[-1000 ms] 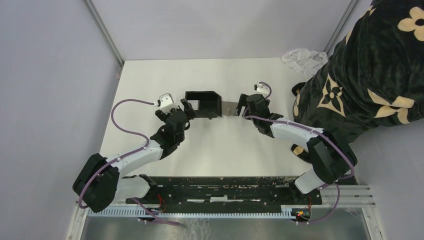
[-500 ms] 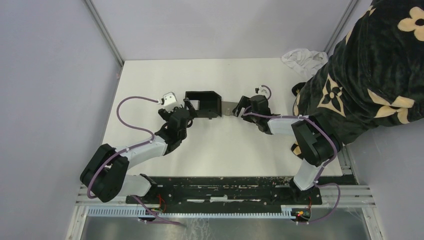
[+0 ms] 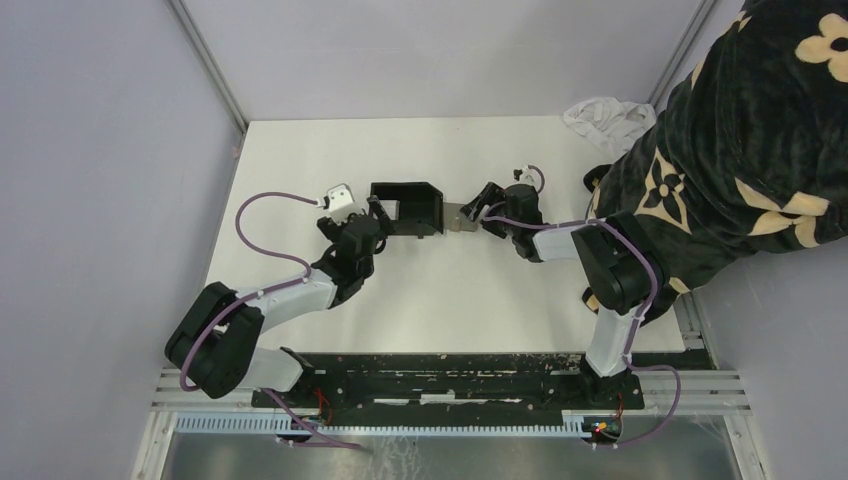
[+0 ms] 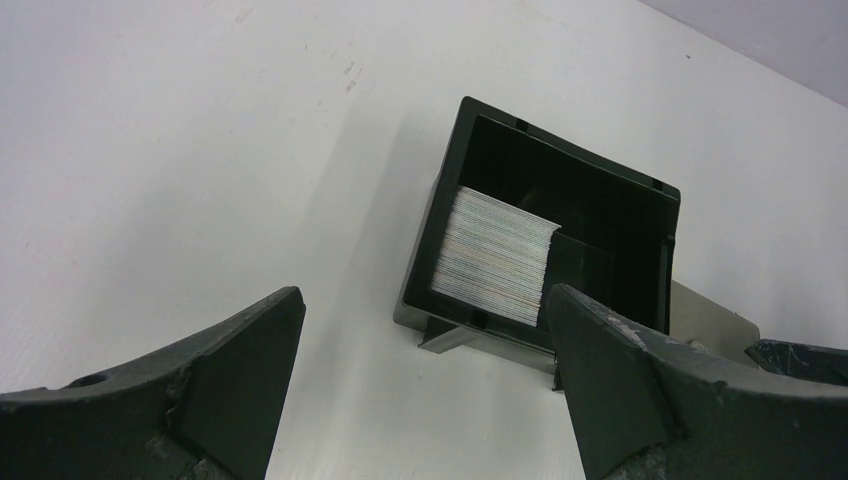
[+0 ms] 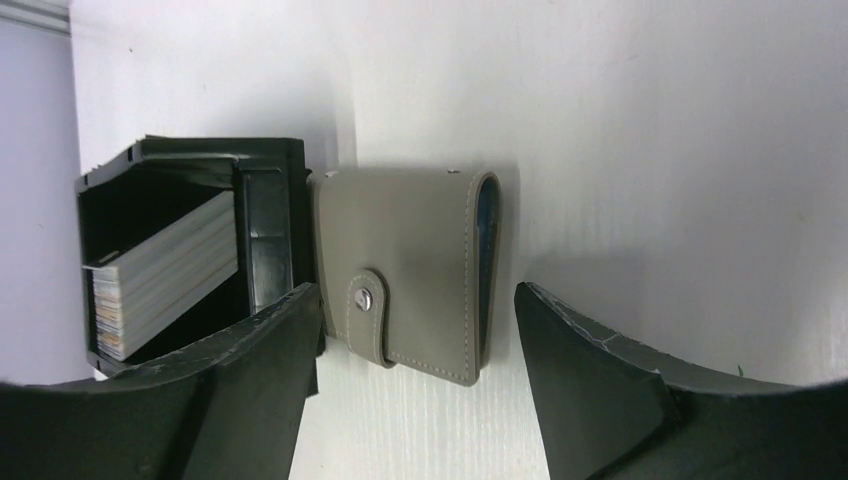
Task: Put the credit cards into the card holder
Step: Pick up the card holder from the center of the board.
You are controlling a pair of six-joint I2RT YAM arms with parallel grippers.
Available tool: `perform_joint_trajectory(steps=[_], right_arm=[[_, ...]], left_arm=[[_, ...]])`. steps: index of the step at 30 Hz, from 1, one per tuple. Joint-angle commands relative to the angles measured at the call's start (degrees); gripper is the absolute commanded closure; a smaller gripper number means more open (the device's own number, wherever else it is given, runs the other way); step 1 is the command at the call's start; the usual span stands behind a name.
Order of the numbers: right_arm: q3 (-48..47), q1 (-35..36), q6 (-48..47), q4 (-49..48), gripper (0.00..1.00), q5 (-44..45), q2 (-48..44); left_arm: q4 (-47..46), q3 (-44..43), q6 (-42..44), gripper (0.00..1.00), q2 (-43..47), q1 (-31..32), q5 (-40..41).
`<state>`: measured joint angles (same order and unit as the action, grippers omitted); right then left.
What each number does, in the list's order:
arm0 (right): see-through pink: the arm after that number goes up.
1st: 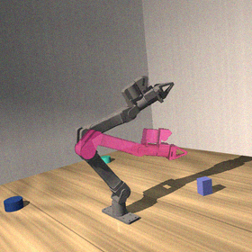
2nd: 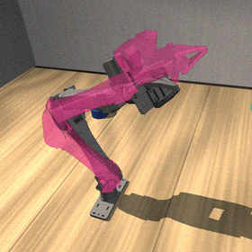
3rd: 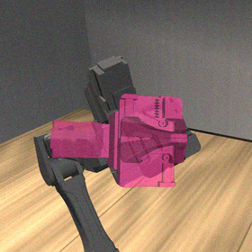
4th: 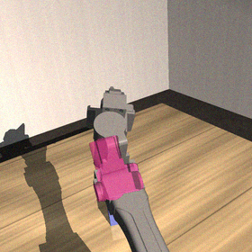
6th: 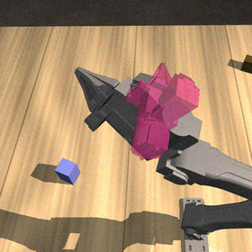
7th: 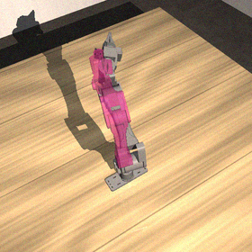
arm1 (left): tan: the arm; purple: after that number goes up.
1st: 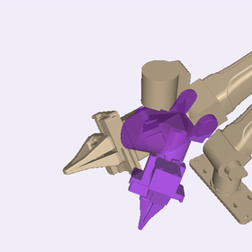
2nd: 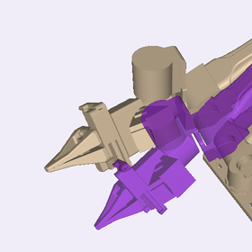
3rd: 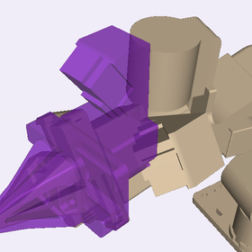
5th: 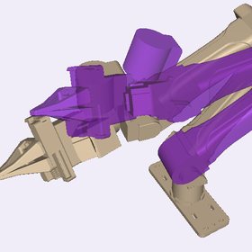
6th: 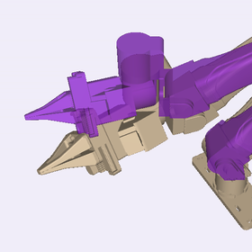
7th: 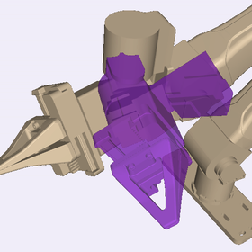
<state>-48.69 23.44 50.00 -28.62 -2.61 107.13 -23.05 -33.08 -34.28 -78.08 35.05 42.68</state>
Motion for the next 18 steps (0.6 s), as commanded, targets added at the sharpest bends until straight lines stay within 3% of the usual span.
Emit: perform_joint_trajectory(steps=[1, 11, 18], right_arm=[[-1.29, -0.49, 2.64, -1.94, 0.22, -2.55, 2.73], [-1.43, -0.53, 2.97, -1.05, 0.36, -4.64, 4.69], [-0.93, -0.58, 2.94, -1.44, 0.54, -5.57, 5.01]], left_arm=[[-3.3, -1.91, -1.48, 0.02, -0.29, -0.32, 0.18], [-3.45, -1.49, -2.47, 0.02, -0.48, -0.38, -0.03], [-3.49, -0.86, -2.63, 0.02, -0.41, -0.42, -0.05]])
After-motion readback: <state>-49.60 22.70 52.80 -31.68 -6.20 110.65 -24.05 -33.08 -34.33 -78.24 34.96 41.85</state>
